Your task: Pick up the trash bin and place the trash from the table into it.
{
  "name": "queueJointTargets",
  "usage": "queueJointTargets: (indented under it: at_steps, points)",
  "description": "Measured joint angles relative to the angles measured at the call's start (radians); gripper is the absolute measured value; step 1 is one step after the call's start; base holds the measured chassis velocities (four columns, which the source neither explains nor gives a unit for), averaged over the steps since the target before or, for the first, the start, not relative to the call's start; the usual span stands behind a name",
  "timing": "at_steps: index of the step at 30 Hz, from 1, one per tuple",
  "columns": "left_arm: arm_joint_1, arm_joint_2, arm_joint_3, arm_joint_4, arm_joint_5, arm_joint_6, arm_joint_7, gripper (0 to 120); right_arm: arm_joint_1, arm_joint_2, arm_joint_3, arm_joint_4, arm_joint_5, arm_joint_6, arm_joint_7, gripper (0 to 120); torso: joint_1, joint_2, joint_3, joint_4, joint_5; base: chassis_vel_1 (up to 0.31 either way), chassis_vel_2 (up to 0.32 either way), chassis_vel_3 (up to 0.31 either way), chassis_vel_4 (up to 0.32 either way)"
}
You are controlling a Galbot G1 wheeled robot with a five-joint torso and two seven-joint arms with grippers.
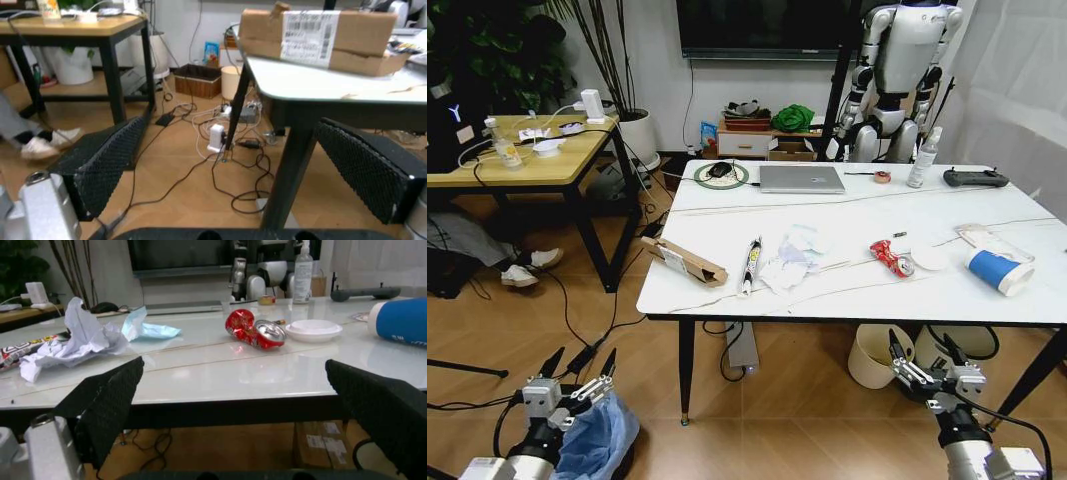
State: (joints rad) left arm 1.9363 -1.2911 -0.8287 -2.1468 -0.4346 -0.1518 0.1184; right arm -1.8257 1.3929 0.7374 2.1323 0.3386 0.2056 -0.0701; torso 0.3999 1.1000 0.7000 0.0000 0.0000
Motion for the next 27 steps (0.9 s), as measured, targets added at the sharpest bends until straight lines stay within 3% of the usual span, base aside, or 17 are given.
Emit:
queueJointTargets:
  at_steps: [8,20,27]
  points:
    - [0.0,-0.024,0.002,0.016,-0.016,-0.011,0.001,100,0.025,0.022,-0.005,-0.019,0.002,-0.002,-0.001,100,-0.012,-0.026,-0.014,0.0001,0.0,0.0,0.0,0.0,0.0]
    - [-0.007,-0.054,0.009,0.02,-0.02,-0.017,0.002,100,0.045,0.041,-0.014,-0.031,-0.005,-0.004,-0.002,100,-0.043,-0.097,-0.053,0.0,0.0,0.0,0.0,0.0,0.0]
    - [-0.005,-0.059,0.01,0.02,-0.017,-0.022,0.002,100,0.041,0.034,-0.006,-0.023,0.0,-0.004,-0.002,100,-0.051,-0.112,-0.061,0.0,0.0,0.0,0.0,0.0,0.0]
